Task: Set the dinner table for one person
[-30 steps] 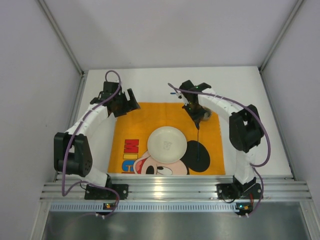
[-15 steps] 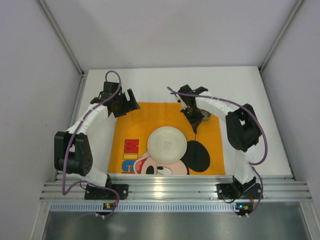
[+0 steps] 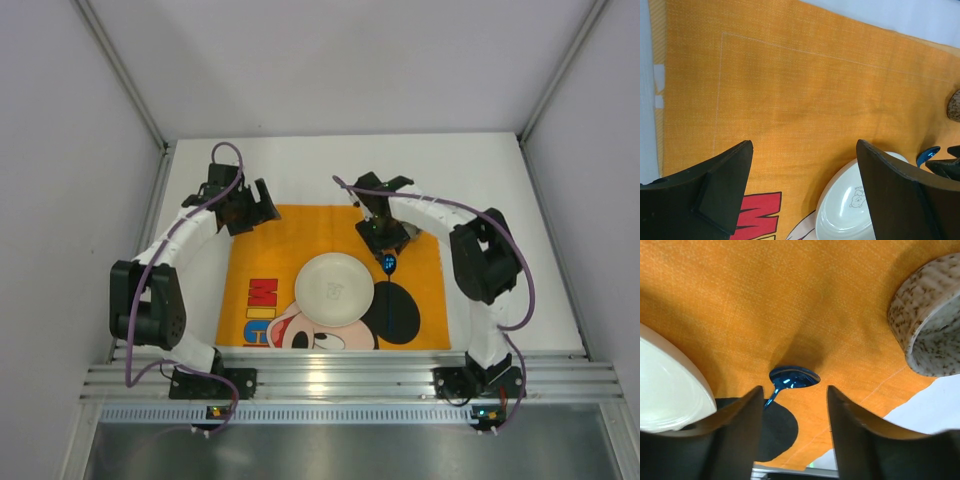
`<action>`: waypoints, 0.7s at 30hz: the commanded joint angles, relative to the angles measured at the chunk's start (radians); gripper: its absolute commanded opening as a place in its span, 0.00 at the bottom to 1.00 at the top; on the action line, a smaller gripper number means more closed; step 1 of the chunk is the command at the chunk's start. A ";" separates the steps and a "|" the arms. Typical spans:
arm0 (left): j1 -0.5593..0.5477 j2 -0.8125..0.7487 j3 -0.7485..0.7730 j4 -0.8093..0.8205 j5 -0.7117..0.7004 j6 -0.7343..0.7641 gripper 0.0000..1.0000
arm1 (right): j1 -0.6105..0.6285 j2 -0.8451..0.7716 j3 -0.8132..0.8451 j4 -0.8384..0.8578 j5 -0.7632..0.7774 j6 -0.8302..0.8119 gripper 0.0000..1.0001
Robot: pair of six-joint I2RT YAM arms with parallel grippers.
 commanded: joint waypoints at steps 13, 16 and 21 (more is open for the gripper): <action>0.006 0.014 0.039 0.022 -0.007 0.013 0.90 | -0.203 -0.021 0.456 0.010 -0.080 0.152 0.77; 0.006 0.017 0.048 0.009 -0.016 0.022 0.90 | -0.369 0.044 0.472 0.035 -0.258 0.292 0.75; 0.006 0.013 0.048 0.002 -0.036 0.026 0.89 | -0.518 0.091 0.373 0.292 -0.469 0.438 0.76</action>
